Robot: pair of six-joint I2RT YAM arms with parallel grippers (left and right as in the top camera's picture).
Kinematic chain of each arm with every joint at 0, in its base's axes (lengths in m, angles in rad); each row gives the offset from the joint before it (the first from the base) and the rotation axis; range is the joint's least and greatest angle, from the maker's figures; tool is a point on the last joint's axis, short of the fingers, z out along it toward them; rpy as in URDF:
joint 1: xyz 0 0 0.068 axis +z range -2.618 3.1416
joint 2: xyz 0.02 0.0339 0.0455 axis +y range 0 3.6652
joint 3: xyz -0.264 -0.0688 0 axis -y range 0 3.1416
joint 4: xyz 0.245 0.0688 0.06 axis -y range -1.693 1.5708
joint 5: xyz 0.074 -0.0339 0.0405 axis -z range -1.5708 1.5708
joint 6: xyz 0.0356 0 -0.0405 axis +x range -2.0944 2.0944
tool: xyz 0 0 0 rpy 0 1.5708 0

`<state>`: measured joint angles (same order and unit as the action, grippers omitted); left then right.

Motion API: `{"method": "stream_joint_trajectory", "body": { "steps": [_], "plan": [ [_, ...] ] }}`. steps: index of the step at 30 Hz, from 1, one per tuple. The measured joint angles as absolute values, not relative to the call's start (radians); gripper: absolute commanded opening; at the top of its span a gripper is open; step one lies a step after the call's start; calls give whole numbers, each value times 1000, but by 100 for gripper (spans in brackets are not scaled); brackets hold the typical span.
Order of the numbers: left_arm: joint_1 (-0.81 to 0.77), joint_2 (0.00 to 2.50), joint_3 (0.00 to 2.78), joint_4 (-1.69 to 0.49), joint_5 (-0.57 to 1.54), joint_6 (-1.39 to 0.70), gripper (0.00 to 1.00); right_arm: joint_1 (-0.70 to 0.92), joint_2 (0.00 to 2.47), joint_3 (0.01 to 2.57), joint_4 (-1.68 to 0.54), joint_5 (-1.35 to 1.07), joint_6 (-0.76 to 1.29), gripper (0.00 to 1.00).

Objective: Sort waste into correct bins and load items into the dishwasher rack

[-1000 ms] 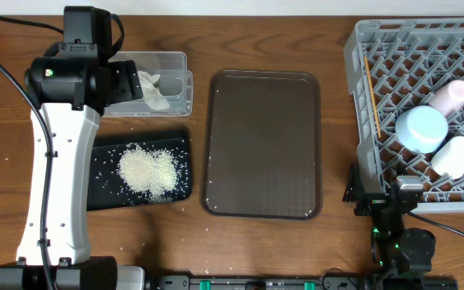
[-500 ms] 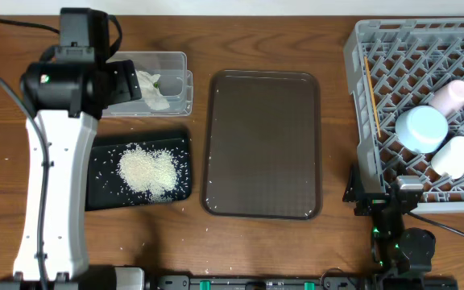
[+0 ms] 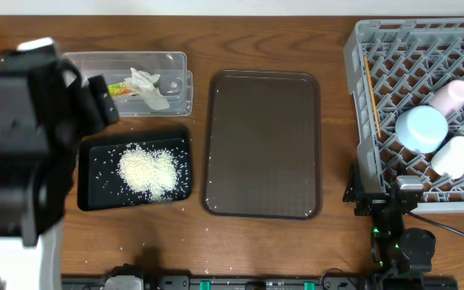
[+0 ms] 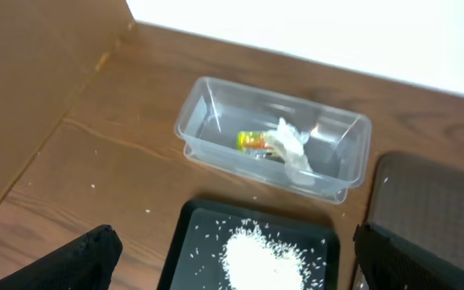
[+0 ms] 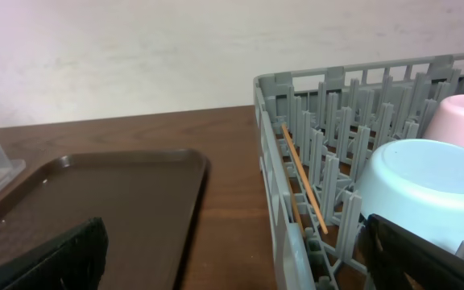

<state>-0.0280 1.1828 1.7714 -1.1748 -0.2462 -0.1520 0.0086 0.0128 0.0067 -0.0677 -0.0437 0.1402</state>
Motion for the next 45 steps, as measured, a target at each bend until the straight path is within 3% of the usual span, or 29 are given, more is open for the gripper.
{"method": "stream_joint_trajectory", "body": {
  "steps": [16,26,37,45],
  "plan": [
    [-28,965,1751,-1171,-247,-152,96,9,13,7,-68,-44,140,99],
    [-28,693,1353,-1183,-246,-152,96,9,12,7,-67,-41,140,99],
    [-28,501,1217,-1440,-247,-152,96,9,12,7,-68,-36,140,99],
    [-28,472,1205,-1459,-246,-152,96,9,12,7,-68,-35,140,99]
  ]
}}
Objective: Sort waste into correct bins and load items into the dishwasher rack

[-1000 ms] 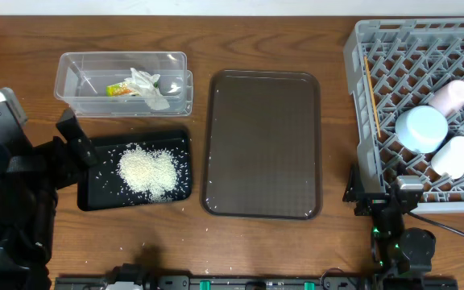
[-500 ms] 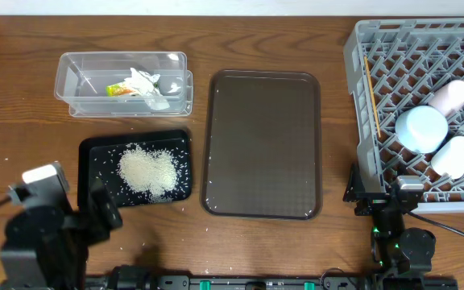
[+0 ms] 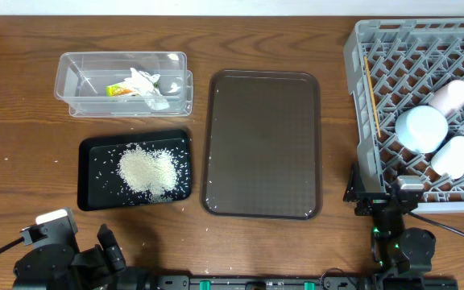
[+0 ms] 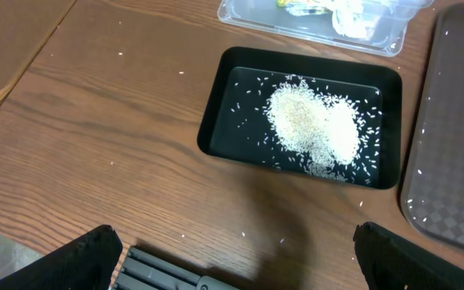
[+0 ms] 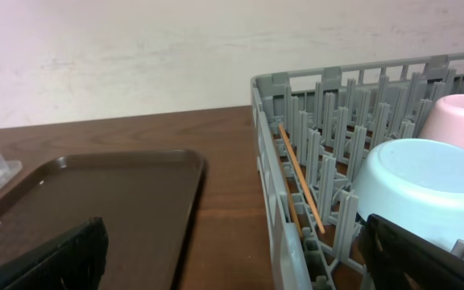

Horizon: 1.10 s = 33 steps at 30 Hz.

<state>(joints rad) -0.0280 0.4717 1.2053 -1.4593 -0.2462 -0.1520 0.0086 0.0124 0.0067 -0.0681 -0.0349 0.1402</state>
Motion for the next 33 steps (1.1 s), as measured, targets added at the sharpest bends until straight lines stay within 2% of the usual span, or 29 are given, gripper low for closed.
{"method": "stream_joint_trajectory", "body": {
  "steps": [7,13,25,33],
  "plan": [
    [-28,470,1204,-1429,-205,-152,96,9,12,7,-68,-33,140,99],
    [-28,438,1149,-1198,-105,-149,96,9,12,7,-68,-33,140,99],
    [-30,136,568,-639,226,-96,96,9,12,7,-69,-32,140,99],
    [-30,28,313,-323,283,-96,96,9,12,7,-69,-32,140,99]
  ]
}}
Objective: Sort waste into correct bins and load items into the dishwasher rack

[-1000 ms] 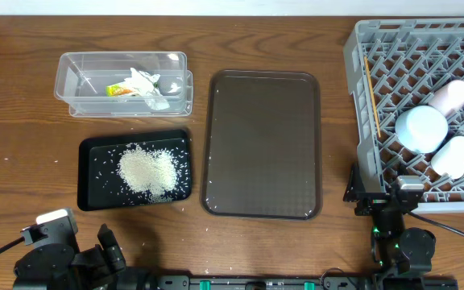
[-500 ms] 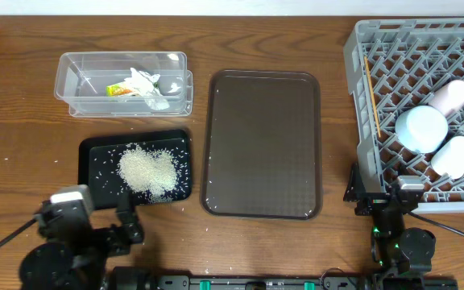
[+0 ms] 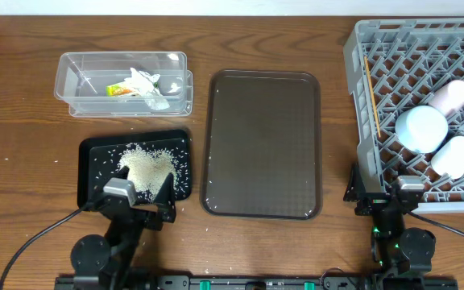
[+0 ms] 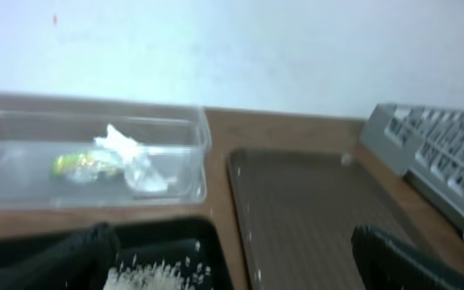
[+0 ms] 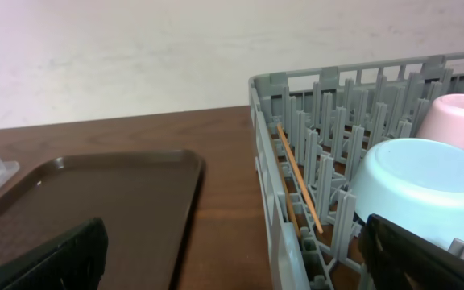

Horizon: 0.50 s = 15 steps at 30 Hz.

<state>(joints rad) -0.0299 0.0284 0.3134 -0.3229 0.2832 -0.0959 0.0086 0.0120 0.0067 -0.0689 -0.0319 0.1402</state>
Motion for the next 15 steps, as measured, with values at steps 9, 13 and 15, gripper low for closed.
{"method": "stream_joint_trajectory", "body": {
  "steps": [9,13,15],
  "plan": [
    [-30,12,161,-108,269,-96,96,9,12,7,-69,-32,140,99],
    [-30,11,104,-28,218,-96,96,9,12,7,-69,-32,140,99],
    [-30,11,74,14,196,-96,96,9,12,7,-68,-31,140,99]
  ]
}}
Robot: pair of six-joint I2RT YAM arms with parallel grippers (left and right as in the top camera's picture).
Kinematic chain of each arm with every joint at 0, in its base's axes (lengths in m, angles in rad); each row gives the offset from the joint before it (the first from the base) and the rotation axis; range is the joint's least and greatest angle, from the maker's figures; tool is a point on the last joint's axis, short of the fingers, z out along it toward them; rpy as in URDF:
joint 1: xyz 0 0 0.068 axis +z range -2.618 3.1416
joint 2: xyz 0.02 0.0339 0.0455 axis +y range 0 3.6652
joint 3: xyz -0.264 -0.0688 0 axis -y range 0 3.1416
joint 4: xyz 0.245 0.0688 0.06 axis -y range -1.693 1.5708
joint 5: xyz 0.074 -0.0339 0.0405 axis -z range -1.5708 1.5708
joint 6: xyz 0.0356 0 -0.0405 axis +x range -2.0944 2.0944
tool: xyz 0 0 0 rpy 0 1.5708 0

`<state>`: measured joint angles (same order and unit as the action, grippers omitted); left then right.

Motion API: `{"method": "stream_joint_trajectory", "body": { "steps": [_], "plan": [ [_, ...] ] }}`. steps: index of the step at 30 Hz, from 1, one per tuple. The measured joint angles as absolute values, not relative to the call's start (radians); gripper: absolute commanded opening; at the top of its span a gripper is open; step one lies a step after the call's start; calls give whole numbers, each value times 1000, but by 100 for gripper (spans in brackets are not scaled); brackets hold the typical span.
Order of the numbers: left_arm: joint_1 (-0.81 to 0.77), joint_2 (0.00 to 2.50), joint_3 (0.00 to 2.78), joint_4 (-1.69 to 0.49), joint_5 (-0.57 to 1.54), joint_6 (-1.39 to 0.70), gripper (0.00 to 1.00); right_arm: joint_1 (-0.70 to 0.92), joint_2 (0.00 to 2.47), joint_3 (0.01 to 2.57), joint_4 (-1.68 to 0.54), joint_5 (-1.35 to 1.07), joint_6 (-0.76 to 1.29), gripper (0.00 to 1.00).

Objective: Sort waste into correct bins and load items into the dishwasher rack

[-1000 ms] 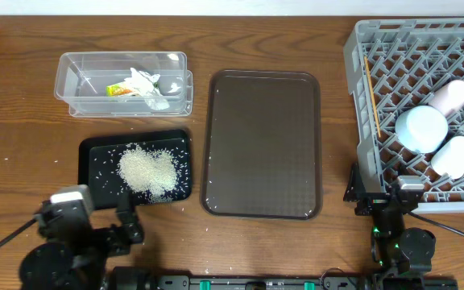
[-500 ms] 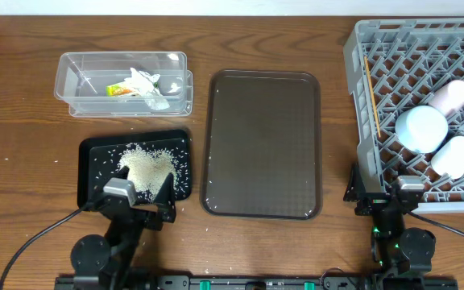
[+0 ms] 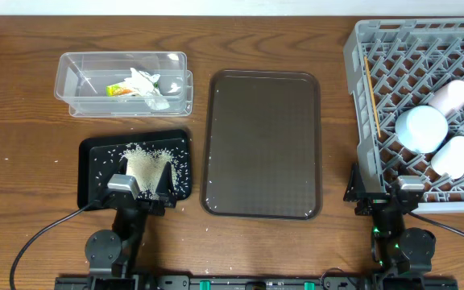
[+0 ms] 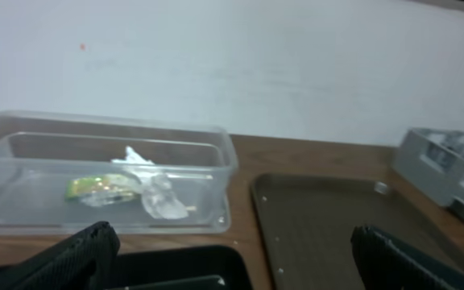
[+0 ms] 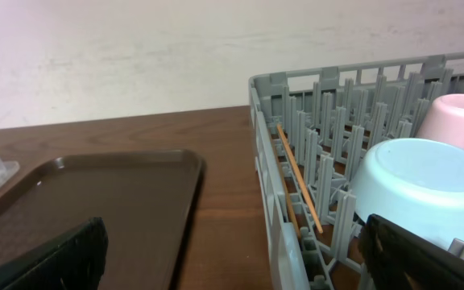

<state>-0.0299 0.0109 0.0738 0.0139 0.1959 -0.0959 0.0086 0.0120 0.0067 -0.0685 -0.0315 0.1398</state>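
Observation:
A clear plastic bin (image 3: 123,83) at the back left holds a crumpled white wrapper (image 4: 155,193) and a yellow-green wrapper (image 4: 99,188). In front of it a black tray (image 3: 93,173) carries a pile of rice (image 3: 145,163). The grey dishwasher rack (image 3: 361,97) on the right holds a pale blue bowl (image 3: 421,127), a pink cup (image 3: 451,94), a white cup (image 3: 455,155) and chopsticks (image 5: 299,188). My left gripper (image 3: 142,187) rests open at the black tray's front edge. My right gripper (image 3: 381,192) sits open at the rack's front left corner.
A brown serving tray (image 3: 263,143) lies bare in the middle of the table, with a few stray rice grains near its left edge. A white wall runs behind the table. Cables trail from both arm bases at the front edge.
My left gripper has shifted slightly at the black tray's front edge, and its view now shows the clear bin a little further right and sharper. The right arm is unchanged.
My left arm first stood high over the table's left side, looking down on the clear bin. Then it was low at the front left corner, above the rice tray. It has since come to rest level at that tray's front edge. The right arm never moved.

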Motion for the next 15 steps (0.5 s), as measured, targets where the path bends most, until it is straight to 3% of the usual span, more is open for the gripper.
{"method": "stream_joint_trajectory", "body": {
  "steps": [5,15],
  "plan": [
    [-30,10,17,101,153,-96,96,9,12,7,-69,-32,140,99],
    [-30,10,7,58,88,-105,96,9,12,7,-69,-32,140,99]
  ]
}}
